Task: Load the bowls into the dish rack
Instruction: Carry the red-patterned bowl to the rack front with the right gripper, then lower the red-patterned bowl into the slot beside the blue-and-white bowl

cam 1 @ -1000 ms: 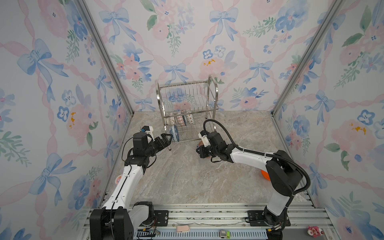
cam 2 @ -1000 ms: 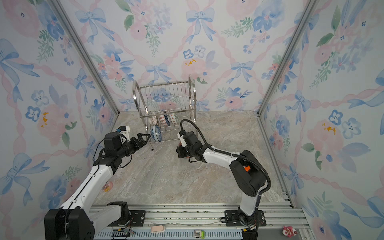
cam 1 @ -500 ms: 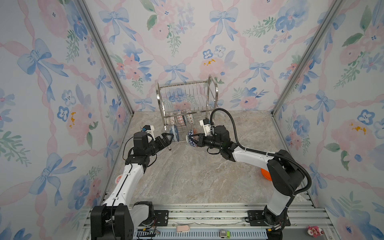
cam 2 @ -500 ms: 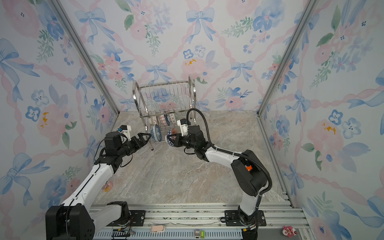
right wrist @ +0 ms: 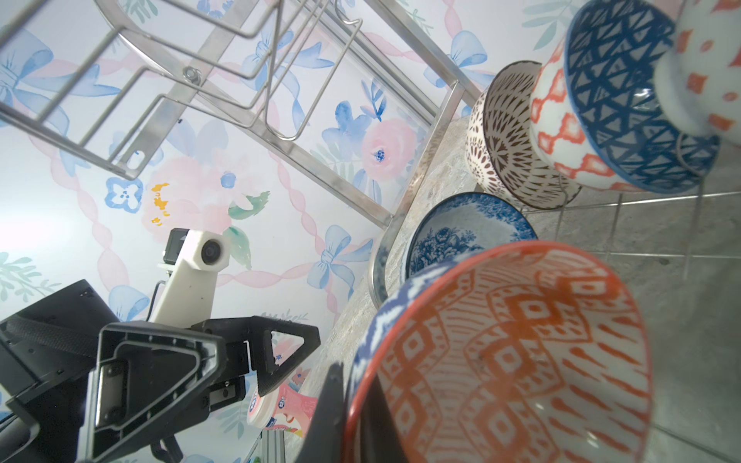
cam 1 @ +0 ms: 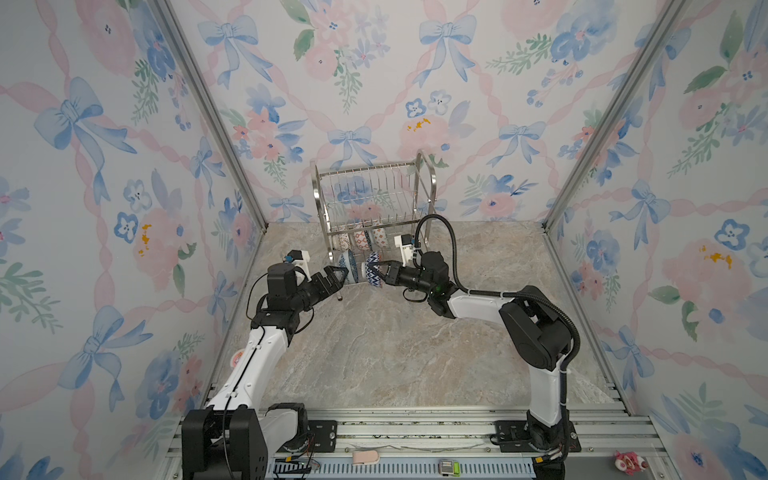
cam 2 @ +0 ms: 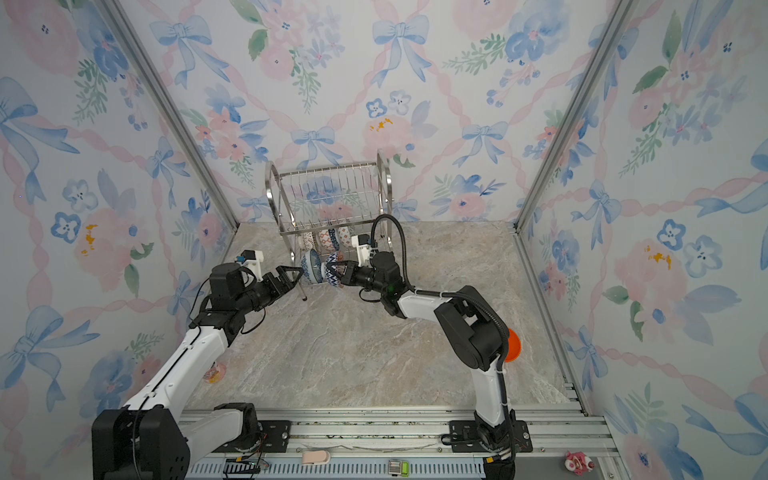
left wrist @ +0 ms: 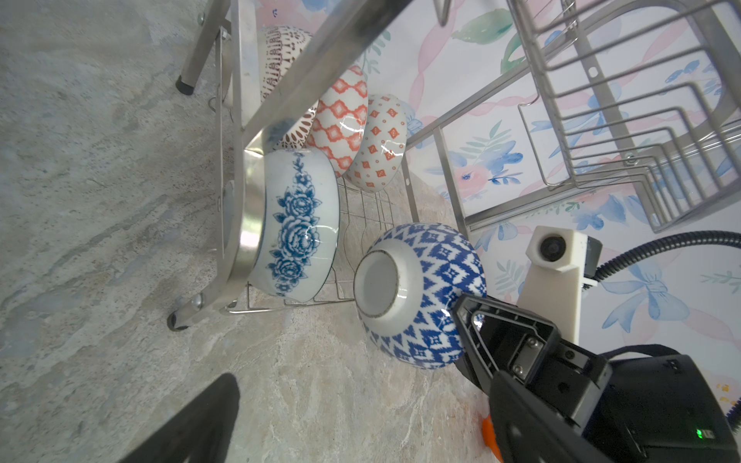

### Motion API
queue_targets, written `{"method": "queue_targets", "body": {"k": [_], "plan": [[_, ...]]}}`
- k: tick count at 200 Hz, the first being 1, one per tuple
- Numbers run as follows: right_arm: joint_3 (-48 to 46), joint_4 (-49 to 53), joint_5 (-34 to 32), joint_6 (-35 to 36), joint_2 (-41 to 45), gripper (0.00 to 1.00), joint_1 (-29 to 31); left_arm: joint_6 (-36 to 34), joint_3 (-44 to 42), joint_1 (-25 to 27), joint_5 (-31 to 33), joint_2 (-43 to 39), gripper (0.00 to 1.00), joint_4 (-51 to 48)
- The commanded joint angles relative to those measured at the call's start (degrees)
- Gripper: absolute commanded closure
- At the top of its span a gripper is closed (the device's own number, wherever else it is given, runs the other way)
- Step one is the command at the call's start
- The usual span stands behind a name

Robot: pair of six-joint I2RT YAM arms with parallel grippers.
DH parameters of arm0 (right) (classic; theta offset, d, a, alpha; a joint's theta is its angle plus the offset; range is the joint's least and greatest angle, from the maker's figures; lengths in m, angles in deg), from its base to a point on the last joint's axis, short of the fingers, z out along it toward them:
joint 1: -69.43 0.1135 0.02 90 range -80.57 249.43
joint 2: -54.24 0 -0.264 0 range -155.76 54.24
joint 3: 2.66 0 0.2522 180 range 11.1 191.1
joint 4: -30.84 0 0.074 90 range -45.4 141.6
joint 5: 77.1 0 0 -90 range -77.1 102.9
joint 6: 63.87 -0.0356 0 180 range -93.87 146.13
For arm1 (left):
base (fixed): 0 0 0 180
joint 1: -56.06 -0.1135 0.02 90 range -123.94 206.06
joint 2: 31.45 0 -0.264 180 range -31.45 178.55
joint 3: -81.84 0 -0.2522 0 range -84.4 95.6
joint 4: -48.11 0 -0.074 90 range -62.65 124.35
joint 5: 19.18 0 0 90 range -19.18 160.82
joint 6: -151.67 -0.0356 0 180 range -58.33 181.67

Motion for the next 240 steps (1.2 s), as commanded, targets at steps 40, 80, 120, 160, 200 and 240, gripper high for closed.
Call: {"method": "queue_targets", "body": {"k": [40, 80, 120, 160, 200, 240], "plan": [[7.5, -11.2, 2.3, -4.7, -7.7, 1.00, -1.2, -1.4, -0.1, -0.3, -1.2, 1.2, 0.02, 0.7], [10.7, -12.6, 3.2, -6.4, -11.7, 1.00, -1.6, -1.5, -0.1, -0.3, -1.6, 1.6, 0.02, 0.7], [14.2, -14.4, 3.9, -8.7, -15.5, 1.00, -1.7, -1.3, 0.2, -0.3, -1.9, 2.1, 0.02, 0.7], [17.0, -15.3, 4.4, -10.4, -18.3, 1.00, -1.7, -1.2, 0.2, -0.3, -2.2, 2.2, 0.02, 0.7], [18.8, -16.1, 4.9, -11.7, -20.3, 1.00, -1.8, -1.2, 0.2, -0.4, -2.4, 2.2, 0.02, 0.7], [19.8, -16.9, 5.1, -12.4, -21.8, 1.00, -1.9, -1.2, 0.2, -0.5, -2.5, 2.5, 0.02, 0.7]]}}
